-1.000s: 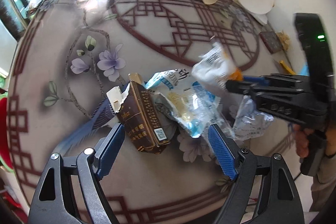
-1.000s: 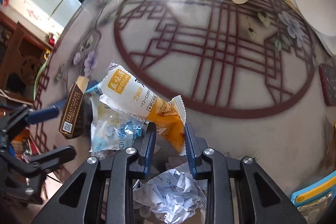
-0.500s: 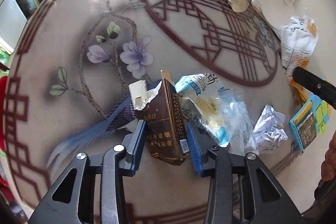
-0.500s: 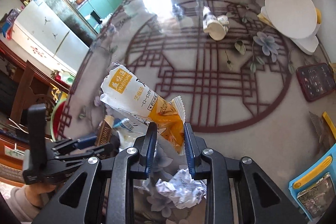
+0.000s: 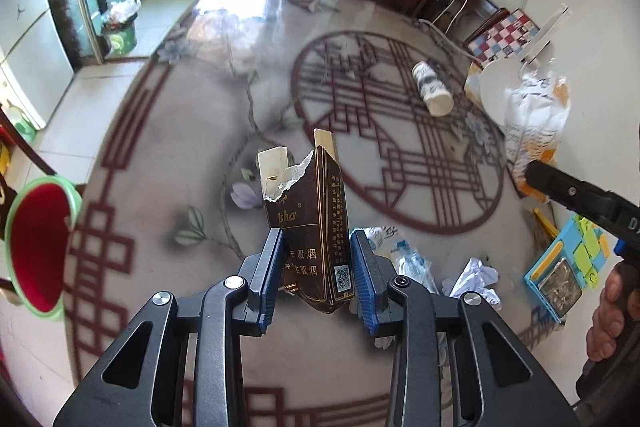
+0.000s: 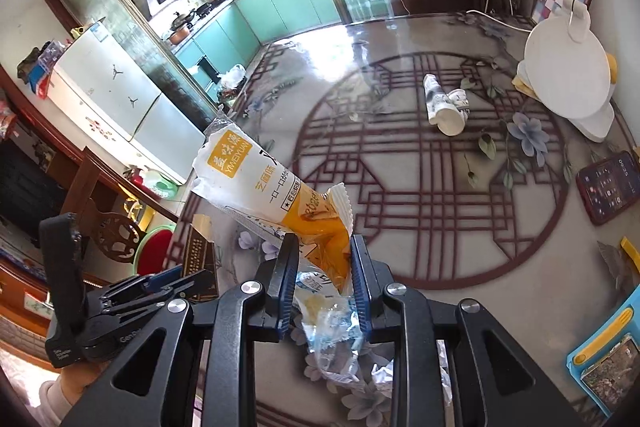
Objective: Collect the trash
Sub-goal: 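Carry the cigarette box and snack wrapper over the red bucket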
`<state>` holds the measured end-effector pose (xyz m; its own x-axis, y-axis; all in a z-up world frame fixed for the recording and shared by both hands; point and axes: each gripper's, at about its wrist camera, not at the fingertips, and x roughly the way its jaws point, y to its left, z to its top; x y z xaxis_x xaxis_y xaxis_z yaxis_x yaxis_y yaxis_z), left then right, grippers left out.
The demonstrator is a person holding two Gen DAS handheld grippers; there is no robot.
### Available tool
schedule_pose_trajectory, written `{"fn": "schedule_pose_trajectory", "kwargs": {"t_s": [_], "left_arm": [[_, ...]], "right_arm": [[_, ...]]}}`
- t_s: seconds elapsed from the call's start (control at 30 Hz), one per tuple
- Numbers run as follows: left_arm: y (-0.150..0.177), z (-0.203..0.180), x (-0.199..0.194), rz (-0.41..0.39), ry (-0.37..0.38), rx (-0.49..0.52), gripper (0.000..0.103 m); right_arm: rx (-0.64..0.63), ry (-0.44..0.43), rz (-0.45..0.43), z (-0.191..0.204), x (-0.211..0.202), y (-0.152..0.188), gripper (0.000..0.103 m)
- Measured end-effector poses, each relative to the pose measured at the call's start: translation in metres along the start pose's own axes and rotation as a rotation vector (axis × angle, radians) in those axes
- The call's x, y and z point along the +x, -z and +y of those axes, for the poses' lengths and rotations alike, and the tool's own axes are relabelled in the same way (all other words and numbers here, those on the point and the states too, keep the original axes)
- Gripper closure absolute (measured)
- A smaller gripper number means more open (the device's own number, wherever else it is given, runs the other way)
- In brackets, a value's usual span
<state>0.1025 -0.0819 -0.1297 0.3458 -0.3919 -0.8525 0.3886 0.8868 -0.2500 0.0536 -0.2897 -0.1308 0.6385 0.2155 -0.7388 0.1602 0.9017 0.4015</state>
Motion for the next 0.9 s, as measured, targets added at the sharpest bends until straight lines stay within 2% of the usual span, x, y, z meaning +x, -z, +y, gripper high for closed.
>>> {"fn": "schedule_pose_trajectory", "kwargs": {"t_s": [0.43,0.9], "left_arm": [[-0.017,0.029,-0.040,-0.113,0.017,0.012,0.070],[-0.018,0.094,-0.055,-0.120,0.018,-0.026,0.070]], "right_arm": [[-0.015,-0.008,-0.038,0.052,-0.003,-0.003,0.080],[-0.042,-0.003,-0.044,0.121,0.012,-0.001,0.080]]}}
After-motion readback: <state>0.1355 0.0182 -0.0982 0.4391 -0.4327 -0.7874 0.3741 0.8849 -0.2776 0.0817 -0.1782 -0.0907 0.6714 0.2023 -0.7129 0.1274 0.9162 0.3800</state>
